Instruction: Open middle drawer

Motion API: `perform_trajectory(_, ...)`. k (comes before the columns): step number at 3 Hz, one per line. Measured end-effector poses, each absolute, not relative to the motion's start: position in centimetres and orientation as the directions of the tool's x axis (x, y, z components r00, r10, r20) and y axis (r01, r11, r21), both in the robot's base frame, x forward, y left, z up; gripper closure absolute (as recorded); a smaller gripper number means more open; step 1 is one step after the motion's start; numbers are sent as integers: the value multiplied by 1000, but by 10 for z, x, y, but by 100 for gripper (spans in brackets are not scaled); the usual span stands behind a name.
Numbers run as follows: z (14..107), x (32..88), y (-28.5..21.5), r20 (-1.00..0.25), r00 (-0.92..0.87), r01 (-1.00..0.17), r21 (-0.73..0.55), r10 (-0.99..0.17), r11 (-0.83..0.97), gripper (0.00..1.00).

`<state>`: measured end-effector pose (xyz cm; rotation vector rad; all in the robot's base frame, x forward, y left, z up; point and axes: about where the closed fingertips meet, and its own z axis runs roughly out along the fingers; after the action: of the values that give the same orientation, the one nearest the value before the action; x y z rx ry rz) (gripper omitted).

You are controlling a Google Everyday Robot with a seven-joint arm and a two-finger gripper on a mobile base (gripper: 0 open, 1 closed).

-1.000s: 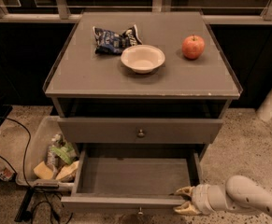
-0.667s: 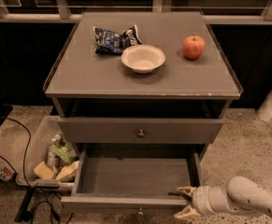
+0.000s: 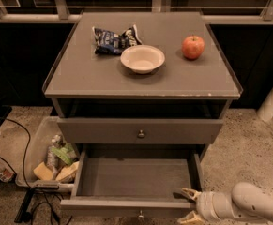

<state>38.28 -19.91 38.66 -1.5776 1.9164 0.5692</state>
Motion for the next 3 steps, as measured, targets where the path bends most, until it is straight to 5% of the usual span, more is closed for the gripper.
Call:
perform_trajectory(2,390,389,-202,-675,-127,-978,-40,-727,207,88)
perform_trajectory(3,390,389,-202,-675,-127,-978,-40,-727,207,87)
